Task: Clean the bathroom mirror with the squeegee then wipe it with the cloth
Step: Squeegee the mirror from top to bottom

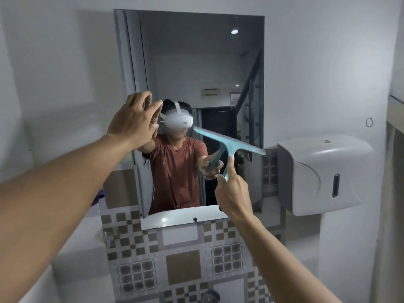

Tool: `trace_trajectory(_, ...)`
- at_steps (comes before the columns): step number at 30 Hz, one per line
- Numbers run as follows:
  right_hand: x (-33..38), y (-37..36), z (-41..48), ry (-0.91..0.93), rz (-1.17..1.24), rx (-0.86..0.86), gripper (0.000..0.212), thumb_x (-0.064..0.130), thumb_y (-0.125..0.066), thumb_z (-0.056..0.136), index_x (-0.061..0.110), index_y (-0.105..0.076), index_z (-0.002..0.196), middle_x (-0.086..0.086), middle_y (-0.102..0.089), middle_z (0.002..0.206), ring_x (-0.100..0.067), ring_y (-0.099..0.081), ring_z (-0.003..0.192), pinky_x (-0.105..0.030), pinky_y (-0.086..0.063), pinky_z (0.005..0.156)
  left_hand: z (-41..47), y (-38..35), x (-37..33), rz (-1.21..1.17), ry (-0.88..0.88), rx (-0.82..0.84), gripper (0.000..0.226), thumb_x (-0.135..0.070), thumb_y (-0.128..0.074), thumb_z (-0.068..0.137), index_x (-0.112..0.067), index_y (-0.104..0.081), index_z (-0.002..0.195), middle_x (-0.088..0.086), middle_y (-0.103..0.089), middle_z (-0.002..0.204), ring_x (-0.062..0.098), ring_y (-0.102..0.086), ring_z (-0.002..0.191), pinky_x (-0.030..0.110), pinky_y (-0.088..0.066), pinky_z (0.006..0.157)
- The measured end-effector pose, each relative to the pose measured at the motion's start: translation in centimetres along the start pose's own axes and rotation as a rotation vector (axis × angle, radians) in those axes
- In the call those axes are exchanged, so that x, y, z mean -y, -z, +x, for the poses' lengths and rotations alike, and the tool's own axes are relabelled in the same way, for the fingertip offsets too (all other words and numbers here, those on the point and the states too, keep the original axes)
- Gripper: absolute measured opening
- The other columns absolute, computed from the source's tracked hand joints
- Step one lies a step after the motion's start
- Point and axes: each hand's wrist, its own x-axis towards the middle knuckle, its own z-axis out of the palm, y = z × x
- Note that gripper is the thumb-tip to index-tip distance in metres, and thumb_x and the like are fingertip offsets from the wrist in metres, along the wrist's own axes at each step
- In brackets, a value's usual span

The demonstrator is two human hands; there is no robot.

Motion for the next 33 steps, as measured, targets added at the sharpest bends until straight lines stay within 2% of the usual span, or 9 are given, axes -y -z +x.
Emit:
trace_trajectory(6, 2.9, -5.0, -2.5, -0.025, 0.260, -0.027, 0.064, 0.029, -0.038, 0.104, 0.030, -0.006, 0.160, 0.002, -0.068, 0.100, -0.018, -0.067, 0.085, -0.047, -0.060, 0.076, 0.5, 0.7, 1.2, 0.006, 0.023, 0.022, 0.068, -0.031, -0.072, 0.086, -0.017, -0.044, 0.147, 0.016, -0.036, 0.149, 0.039, -0.033, 0.135, 0.055, -0.051, 0.098)
trace_trajectory(9, 4.3, -7.5, -3.7, 0.005, 0.293, -0.031, 0.066, 0.027, -0.041, 0.105, 0.028, -0.005, 0.160, 0.002, -0.066, 0.099, -0.011, -0.063, 0.087, -0.039, -0.058, 0.082, 0.7, 0.8, 1.5, 0.001, 0.033, 0.045, 0.068, -0.035, -0.071, 0.087, -0.020, -0.044, 0.147, 0.013, -0.036, 0.149, 0.037, -0.032, 0.136, 0.056, -0.054, 0.094)
trace_trajectory(11, 5.3, -9.2, -4.6, 0.022, 0.299, -0.012, 0.068, 0.028, -0.043, 0.105, 0.030, -0.004, 0.160, 0.001, -0.063, 0.099, -0.011, -0.061, 0.088, -0.037, -0.056, 0.083, 0.7, 0.8, 1.6, 0.006, 0.031, 0.057, 0.068, -0.037, -0.070, 0.088, -0.020, -0.043, 0.148, 0.013, -0.036, 0.149, 0.037, -0.031, 0.137, 0.055, -0.055, 0.094)
trace_trajectory(16, 5.9, -12.2, -6.1, 0.031, 0.306, 0.048, 0.070, 0.029, -0.042, 0.106, 0.042, 0.002, 0.158, -0.004, -0.058, 0.095, -0.015, -0.060, 0.084, -0.041, -0.057, 0.081, 0.9, 1.2, 1.9, -0.002, 0.018, 0.080, 0.067, -0.035, -0.071, 0.088, -0.020, -0.044, 0.147, 0.012, -0.037, 0.148, 0.037, -0.033, 0.137, 0.056, -0.053, 0.094)
trace_trajectory(21, 4.8, -13.0, -7.6, 0.113, 0.159, 0.122, 0.072, 0.033, -0.042, 0.106, 0.041, 0.008, 0.158, -0.004, -0.055, 0.102, -0.014, -0.055, 0.086, -0.034, -0.053, 0.080, 1.0, 1.2, 2.2, 0.008, 0.010, 0.086, 0.068, -0.034, -0.072, 0.088, -0.022, -0.043, 0.148, 0.012, -0.038, 0.147, 0.036, -0.033, 0.136, 0.056, -0.055, 0.090)
trace_trajectory(24, 3.9, -12.4, -7.7, 0.162, 0.058, 0.120, 0.071, 0.032, -0.043, 0.106, 0.040, 0.005, 0.157, -0.002, -0.053, 0.101, -0.012, -0.051, 0.077, -0.027, -0.047, 0.066, 1.0, 0.8, 2.3, 0.024, 0.010, 0.077, 0.069, -0.036, -0.073, 0.087, -0.023, -0.043, 0.148, 0.011, -0.038, 0.147, 0.035, -0.033, 0.136, 0.055, -0.055, 0.090)
trace_trajectory(27, 2.8, -10.7, -7.1, 0.203, -0.110, 0.105, 0.069, 0.032, -0.044, 0.105, 0.041, 0.000, 0.158, 0.004, -0.049, 0.101, -0.011, -0.047, 0.069, -0.020, -0.034, 0.050, 0.9, 0.6, 2.3, 0.032, 0.011, 0.062, 0.070, -0.037, -0.073, 0.087, -0.024, -0.042, 0.148, 0.011, -0.038, 0.146, 0.035, -0.033, 0.136, 0.055, -0.057, 0.089)
trace_trajectory(31, 0.9, -8.5, -6.2, 0.290, -0.318, 0.115, 0.066, 0.029, -0.043, 0.104, 0.044, -0.009, 0.158, 0.000, -0.057, 0.101, -0.018, -0.057, 0.067, -0.034, -0.054, 0.056, 0.7, 0.3, 2.1, 0.036, 0.025, 0.056, 0.069, -0.036, -0.072, 0.088, -0.023, -0.042, 0.148, 0.012, -0.036, 0.149, 0.036, -0.031, 0.138, 0.056, -0.056, 0.090)
trace_trajectory(33, 0.2, -7.4, -5.5, 0.344, -0.407, 0.126, 0.067, 0.025, -0.045, 0.102, 0.041, -0.013, 0.158, -0.006, -0.061, 0.107, -0.019, -0.057, 0.063, -0.034, -0.054, 0.053, 0.7, 0.3, 2.0, 0.038, 0.024, 0.054, 0.068, -0.035, -0.072, 0.088, -0.022, -0.042, 0.148, 0.012, -0.035, 0.150, 0.037, -0.031, 0.139, 0.056, -0.056, 0.090)
